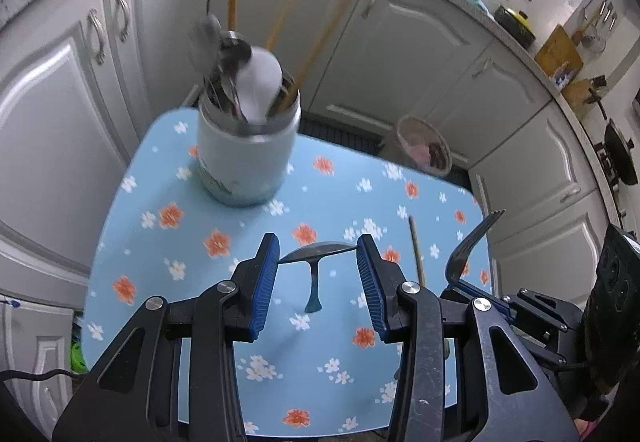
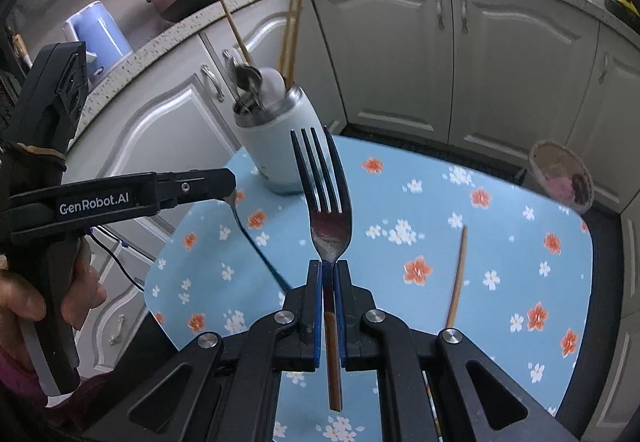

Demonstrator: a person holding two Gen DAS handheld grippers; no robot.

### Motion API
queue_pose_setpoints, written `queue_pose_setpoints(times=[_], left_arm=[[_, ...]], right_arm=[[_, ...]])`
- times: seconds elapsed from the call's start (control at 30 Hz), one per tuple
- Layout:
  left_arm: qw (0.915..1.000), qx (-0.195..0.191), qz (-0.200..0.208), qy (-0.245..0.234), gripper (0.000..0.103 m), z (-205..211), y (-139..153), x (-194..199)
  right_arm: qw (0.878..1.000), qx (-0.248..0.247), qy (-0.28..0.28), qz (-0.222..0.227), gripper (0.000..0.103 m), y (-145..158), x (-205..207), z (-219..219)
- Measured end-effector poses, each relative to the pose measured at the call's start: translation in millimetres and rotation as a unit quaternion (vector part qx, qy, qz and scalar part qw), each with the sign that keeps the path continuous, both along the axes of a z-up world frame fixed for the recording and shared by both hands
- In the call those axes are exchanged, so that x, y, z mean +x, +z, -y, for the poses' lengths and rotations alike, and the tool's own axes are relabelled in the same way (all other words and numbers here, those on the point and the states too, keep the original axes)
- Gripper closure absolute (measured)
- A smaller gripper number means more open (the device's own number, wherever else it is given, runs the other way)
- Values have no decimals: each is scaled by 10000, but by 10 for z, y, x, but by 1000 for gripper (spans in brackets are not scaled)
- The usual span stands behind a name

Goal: Organize utensils
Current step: 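Lift the fork and blue-handled spoon and carry them toward the jar, then lower the fork and spoon into the jar and open both tools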

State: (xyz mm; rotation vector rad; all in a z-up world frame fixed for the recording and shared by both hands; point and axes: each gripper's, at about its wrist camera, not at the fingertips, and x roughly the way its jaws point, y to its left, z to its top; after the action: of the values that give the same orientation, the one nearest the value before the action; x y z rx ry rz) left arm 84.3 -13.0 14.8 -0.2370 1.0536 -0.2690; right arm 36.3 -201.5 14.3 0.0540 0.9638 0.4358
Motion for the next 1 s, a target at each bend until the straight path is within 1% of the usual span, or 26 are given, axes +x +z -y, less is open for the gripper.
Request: queue_pose_setpoints(times=[0.13,0.33,0.5,0.73,0.8,0.87,1.0], left_arm=[[9999,-11,146,84,64,-105,220,70],[9989,13,393,241,64,-284,577,187],[9974,54,600,390,64,-456,903,373],[9934,193,946,612,64,-658,1317,711],[9925,251,1001,654,64,-684,1367,809],[9923,263,1004,678,64,-710,1356,896],[9932,232,905,701,64,-740,1219,1021]], right_arm=[[9998,82,29,184,98,214,100,-81],[9985,207,111,500,98,625,347,-294],[9966,280,176,755,98,1007,660,-525],[9943,281,242,997,98,1381,1125,-857],[9937,366,181,1045,98,1435,1299,-935],[9931,427,128,1081,98,1454,1443,-994],[9924,553,43,1099,98,1360,1709,-1115]])
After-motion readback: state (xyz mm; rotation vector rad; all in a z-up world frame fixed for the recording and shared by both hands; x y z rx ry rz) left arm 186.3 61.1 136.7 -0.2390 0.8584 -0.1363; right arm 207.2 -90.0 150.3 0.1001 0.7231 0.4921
